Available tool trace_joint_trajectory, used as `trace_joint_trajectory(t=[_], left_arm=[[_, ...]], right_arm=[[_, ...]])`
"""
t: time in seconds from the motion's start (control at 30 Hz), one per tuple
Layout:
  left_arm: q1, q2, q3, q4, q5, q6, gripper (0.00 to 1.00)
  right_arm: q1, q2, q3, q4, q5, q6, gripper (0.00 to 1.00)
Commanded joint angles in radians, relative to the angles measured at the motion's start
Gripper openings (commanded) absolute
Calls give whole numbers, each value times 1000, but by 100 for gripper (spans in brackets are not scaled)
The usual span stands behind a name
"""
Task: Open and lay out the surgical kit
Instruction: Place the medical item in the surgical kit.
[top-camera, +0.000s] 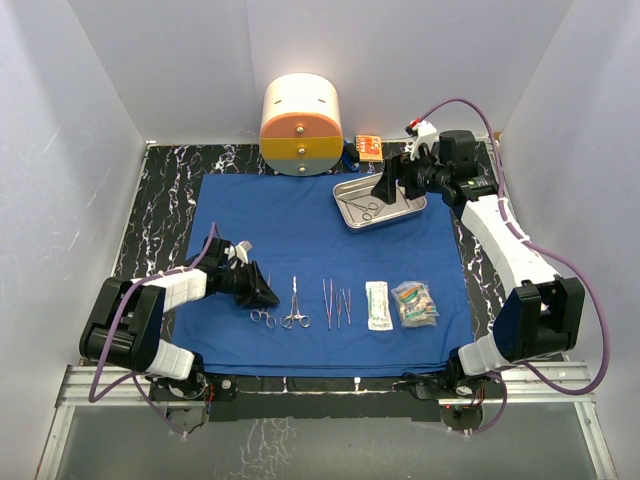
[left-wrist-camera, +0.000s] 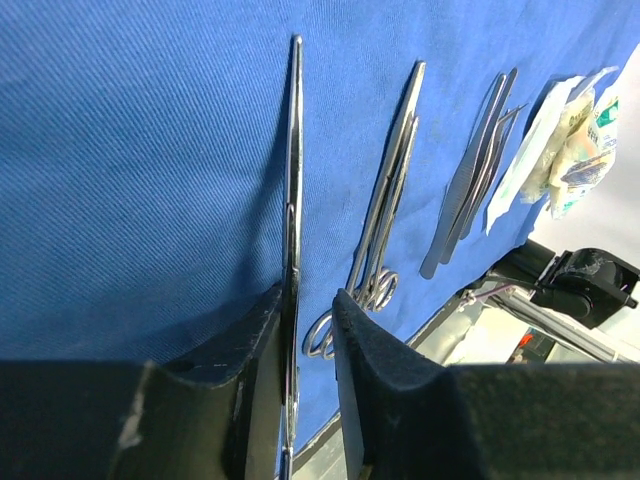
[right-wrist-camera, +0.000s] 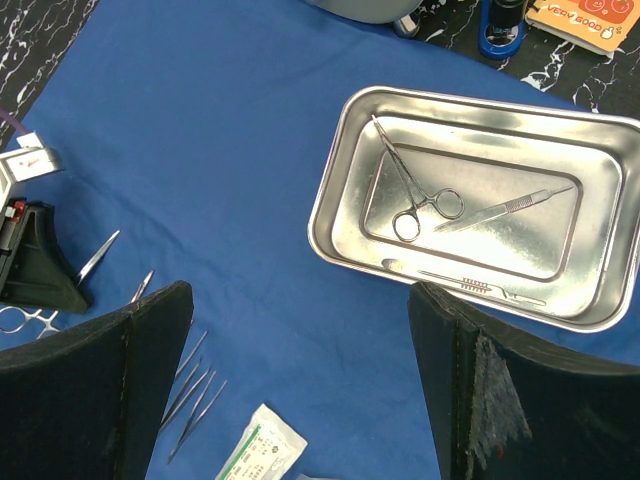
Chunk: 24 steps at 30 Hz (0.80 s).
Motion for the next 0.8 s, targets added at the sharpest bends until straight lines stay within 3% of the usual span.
trace_joint_trajectory(t=[0.0,0.27,0.5,0.77], left_arm=[[7,0,7,-84,-44,18,26],[9,-16,2,-145,-71,5,32],[8,-22,13,-166,-73,-5,45],[10,-20,31,-180,-93,-38,48]], right_arm=[[-4,-34,2,49,-17,5,88],[-4,-24,9,44,-10,7,88],[-4,-22,10,42,-10,7,88],[-4,-31,0,44,-11,5,88]])
